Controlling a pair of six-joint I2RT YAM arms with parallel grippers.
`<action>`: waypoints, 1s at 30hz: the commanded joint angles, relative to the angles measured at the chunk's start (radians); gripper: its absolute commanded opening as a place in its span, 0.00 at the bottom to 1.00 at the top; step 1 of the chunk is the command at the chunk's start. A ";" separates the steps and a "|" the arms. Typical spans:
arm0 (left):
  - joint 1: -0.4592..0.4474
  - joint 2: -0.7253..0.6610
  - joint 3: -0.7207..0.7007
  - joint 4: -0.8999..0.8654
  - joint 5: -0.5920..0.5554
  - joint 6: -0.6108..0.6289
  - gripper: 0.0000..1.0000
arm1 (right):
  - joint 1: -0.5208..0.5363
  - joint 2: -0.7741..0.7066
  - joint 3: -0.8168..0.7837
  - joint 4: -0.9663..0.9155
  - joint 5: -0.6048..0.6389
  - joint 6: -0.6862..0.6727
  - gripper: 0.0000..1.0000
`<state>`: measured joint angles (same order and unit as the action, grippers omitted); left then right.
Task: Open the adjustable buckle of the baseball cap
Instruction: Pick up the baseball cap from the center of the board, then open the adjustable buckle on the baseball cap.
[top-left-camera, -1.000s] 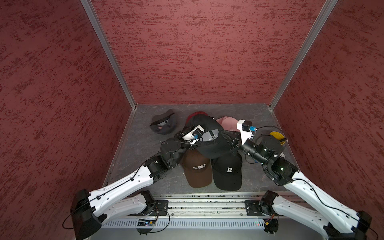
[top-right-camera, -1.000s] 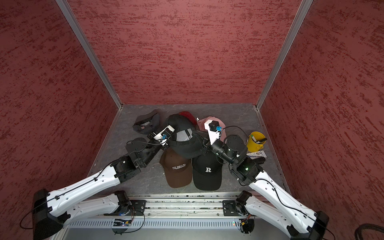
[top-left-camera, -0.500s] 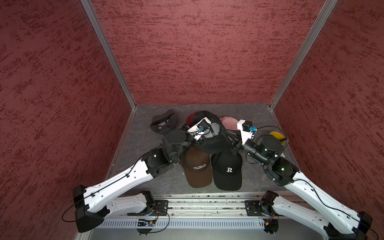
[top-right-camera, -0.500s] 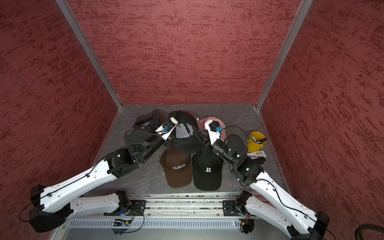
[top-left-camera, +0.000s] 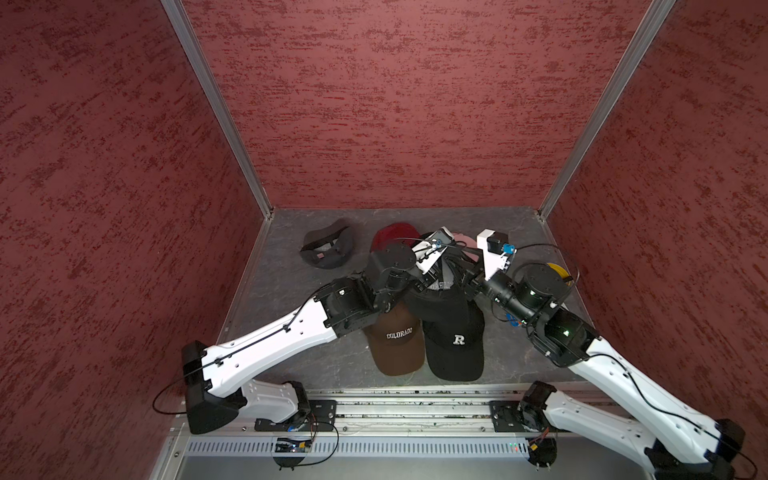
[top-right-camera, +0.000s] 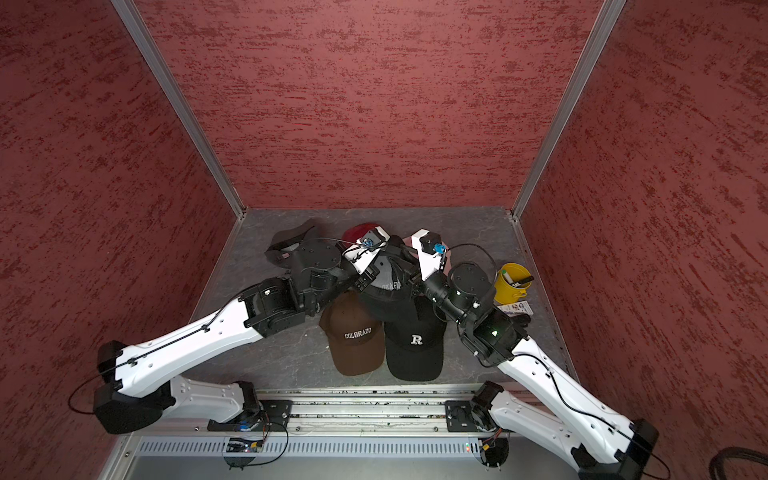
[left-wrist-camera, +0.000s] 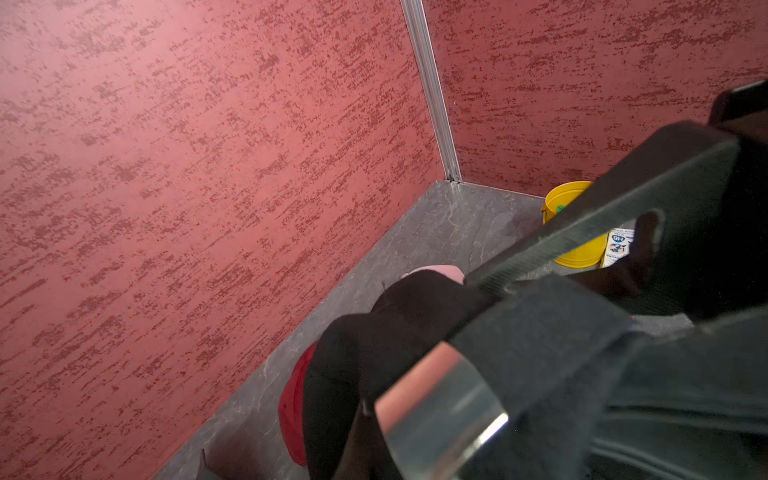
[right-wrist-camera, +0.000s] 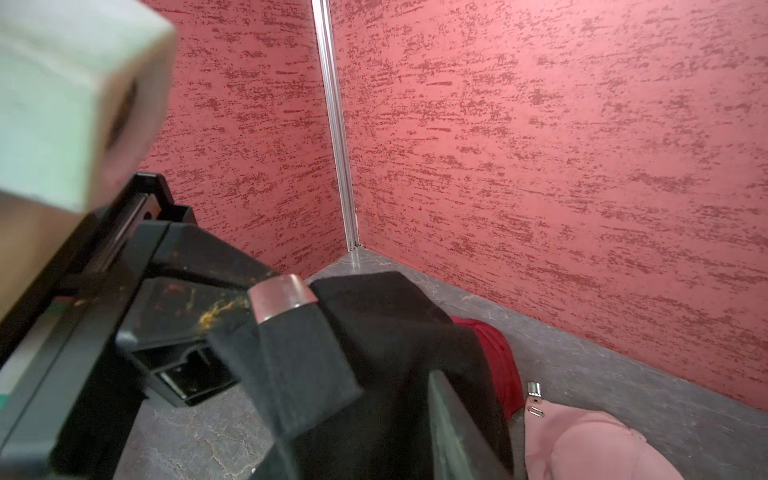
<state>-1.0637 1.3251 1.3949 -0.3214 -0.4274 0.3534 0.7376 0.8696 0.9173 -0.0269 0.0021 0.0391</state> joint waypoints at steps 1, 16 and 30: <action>-0.013 0.016 0.044 -0.029 -0.003 -0.054 0.00 | -0.003 -0.008 -0.011 0.044 0.075 -0.019 0.38; 0.009 0.035 0.063 -0.077 0.125 -0.146 0.11 | -0.003 -0.071 -0.085 0.134 0.111 -0.011 0.00; 0.123 -0.126 -0.037 -0.101 0.476 -0.303 0.54 | -0.003 -0.074 -0.089 0.132 0.121 0.010 0.00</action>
<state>-0.9516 1.2449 1.3621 -0.4423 -0.0669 0.0929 0.7376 0.8085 0.8356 0.0639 0.1093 0.0391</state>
